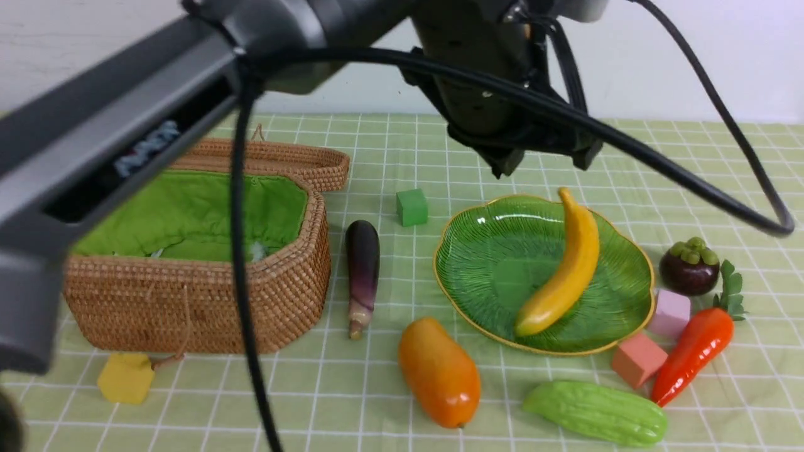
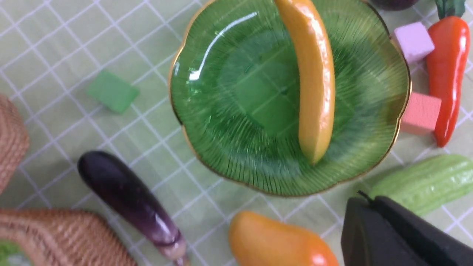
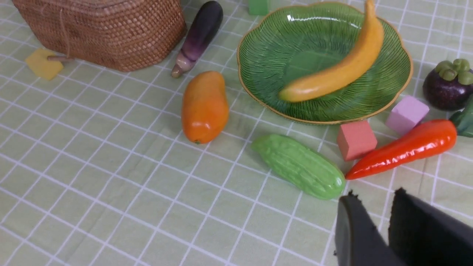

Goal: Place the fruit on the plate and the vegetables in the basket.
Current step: Use the left arm to grab an eggplant and put it into the left basket

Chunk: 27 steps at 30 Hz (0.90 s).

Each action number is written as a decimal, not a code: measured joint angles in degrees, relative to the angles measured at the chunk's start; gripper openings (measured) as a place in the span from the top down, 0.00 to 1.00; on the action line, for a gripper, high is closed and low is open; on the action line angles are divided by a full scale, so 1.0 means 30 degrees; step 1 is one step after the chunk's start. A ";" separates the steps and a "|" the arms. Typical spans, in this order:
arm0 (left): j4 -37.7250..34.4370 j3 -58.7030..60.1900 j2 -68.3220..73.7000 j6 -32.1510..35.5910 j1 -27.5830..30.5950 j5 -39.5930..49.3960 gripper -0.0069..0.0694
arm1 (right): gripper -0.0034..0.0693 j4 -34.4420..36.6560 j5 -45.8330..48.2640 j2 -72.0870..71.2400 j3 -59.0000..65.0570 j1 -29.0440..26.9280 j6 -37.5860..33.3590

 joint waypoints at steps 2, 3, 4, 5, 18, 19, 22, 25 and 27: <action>0.0027 0.1843 -0.0928 -0.0821 0.0000 0.0000 0.93 | 0.73 0.0000 -0.0065 0.0000 0.0000 0.0000 -0.0001; 0.0036 0.3163 -0.1324 -0.1159 0.0000 0.0000 0.93 | 0.73 0.0000 -0.0063 0.0000 0.0000 0.0000 -0.0001; 0.0036 0.3163 -0.1324 -0.1159 0.0000 0.0000 0.93 | 0.73 0.0000 -0.0063 0.0000 0.0000 0.0000 -0.0001; 0.0058 0.4395 -0.1372 -0.1307 0.0000 0.0000 0.93 | 0.73 0.0000 -0.0063 0.0000 0.0000 0.0000 -0.0001; 0.5733 0.5897 0.3369 -0.5807 0.1724 -0.2673 0.33 | 0.72 0.0000 -0.0090 0.0007 0.0000 0.0000 -0.0014; 0.6267 0.5897 0.3700 -0.5984 0.1724 -0.2868 0.29 | 0.72 0.0000 -0.0090 0.0007 0.0000 0.0000 -0.0014; 0.7286 0.5897 0.4395 -0.6213 0.1705 -0.3438 0.24 | 0.72 0.0000 -0.0090 0.0007 0.0000 0.0000 -0.0014; 0.8514 0.5897 0.4975 -0.6869 0.1687 -0.4163 0.22 | 0.71 0.0000 -0.0046 0.0007 0.0000 0.0000 -0.0014; 0.8733 0.5897 0.5083 -0.7048 0.1730 -0.4322 0.23 | 0.71 0.0000 0.0000 0.0007 0.0000 0.0000 -0.0014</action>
